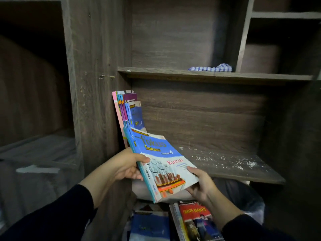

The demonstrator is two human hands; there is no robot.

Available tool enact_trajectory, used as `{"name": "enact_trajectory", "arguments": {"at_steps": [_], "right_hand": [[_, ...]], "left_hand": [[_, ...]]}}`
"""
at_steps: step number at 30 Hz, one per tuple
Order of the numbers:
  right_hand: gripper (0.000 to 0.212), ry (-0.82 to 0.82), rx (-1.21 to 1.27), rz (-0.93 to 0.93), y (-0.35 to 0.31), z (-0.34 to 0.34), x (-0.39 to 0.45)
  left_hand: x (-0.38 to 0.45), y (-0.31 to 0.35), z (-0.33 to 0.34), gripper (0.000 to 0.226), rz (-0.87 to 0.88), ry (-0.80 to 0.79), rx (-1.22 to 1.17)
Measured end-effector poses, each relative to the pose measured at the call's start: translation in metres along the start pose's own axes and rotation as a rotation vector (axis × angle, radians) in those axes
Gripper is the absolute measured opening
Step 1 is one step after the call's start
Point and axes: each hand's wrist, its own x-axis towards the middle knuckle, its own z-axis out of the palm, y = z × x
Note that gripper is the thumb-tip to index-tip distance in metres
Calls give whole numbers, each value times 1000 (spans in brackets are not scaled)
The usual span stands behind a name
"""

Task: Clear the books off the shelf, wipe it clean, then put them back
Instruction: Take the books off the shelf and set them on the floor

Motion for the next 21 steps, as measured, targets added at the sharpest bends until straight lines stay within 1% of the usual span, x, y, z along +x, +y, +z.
{"name": "enact_trajectory", "arguments": {"at_steps": [3, 6, 8, 12, 15, 16, 17, 19, 21], "right_hand": [[26, 35, -164, 46, 12, -20, -14], [19, -16, -245, 114, 23, -35, -30], [20, -72, -252, 172, 31, -44, -38], [44, -187, -336, 241, 50, -59, -45], [61, -346, -347, 304, 61, -67, -42], [64, -377, -377, 321, 64, -67, -42], [61, -392, -417, 337, 67, -69, -41], [43, -385, -502, 380, 71, -69, -38], [25, -309, -574, 422, 76, -68, -36]], "left_hand": [[-11, -16, 1, 12, -157, -68, 23], [-16, -40, -4, 17, -284, -98, 73], [-21, -56, -6, 20, -339, -101, 94], [-34, -85, -10, 22, -405, -111, 105], [-35, -103, -15, 37, -428, -112, 119], [-34, -108, -17, 41, -437, -113, 126], [-33, -112, -19, 42, -451, -116, 129], [-29, -118, -20, 36, -485, -137, 128], [-23, -125, -19, 26, -524, -142, 124]]}}
